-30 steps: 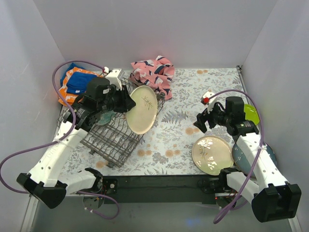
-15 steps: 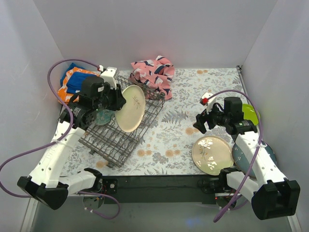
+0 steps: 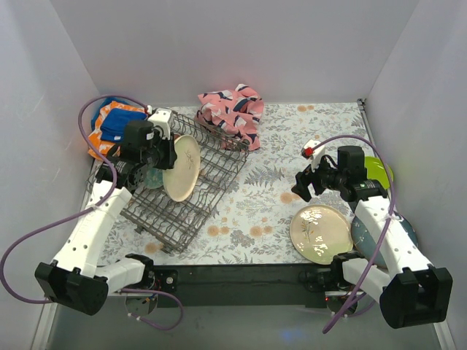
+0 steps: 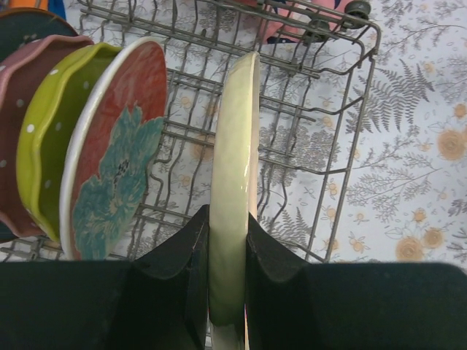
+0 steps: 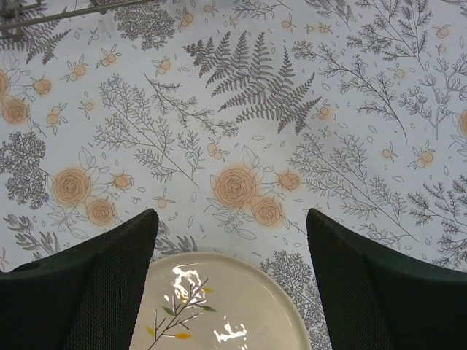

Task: Load the plates into the dish rack
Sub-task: Insert the plate into the dish rack

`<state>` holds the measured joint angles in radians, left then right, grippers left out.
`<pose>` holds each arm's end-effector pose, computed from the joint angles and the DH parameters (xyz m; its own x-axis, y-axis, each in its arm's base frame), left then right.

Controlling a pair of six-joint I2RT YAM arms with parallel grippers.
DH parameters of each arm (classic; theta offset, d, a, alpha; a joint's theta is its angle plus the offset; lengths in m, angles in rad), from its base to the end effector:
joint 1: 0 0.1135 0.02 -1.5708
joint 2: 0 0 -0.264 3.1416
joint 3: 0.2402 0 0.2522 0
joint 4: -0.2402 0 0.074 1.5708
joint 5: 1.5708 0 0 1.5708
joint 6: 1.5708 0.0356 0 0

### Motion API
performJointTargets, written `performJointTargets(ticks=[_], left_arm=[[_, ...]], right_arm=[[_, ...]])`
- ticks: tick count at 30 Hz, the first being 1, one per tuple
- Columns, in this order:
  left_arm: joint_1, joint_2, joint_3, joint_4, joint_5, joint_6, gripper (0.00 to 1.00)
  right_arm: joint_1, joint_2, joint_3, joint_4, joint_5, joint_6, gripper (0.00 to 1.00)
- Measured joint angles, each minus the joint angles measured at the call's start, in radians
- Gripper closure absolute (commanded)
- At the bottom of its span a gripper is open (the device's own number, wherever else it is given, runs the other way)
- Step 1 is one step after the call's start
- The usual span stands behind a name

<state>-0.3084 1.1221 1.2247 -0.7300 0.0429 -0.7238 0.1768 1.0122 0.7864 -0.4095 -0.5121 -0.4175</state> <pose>0.2203 -0.0718 0.3718 -0.6419 -0.4899 -0.5899 -0.1184 0.8234 -0.5550 0.2103 0.0553 0.2787 -0.3144 -0.4152 -0.8537 -0.7319 0.6787 -0.0606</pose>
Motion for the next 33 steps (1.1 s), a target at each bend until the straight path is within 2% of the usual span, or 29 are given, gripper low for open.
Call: performJointTargets(ticks=[15,33], left_arm=[[0.069,0.044,-0.005,0.080,-0.018,0.238,1.00],[0.130,0.142,-0.039,0.190,-0.014,0.354,1.00]], right_arm=[[0.000,0.048,-0.011,0.000,-0.008,-0.001,0.13],[0.000,0.108,-0.010,0.000,-0.008,-0.005,0.13]])
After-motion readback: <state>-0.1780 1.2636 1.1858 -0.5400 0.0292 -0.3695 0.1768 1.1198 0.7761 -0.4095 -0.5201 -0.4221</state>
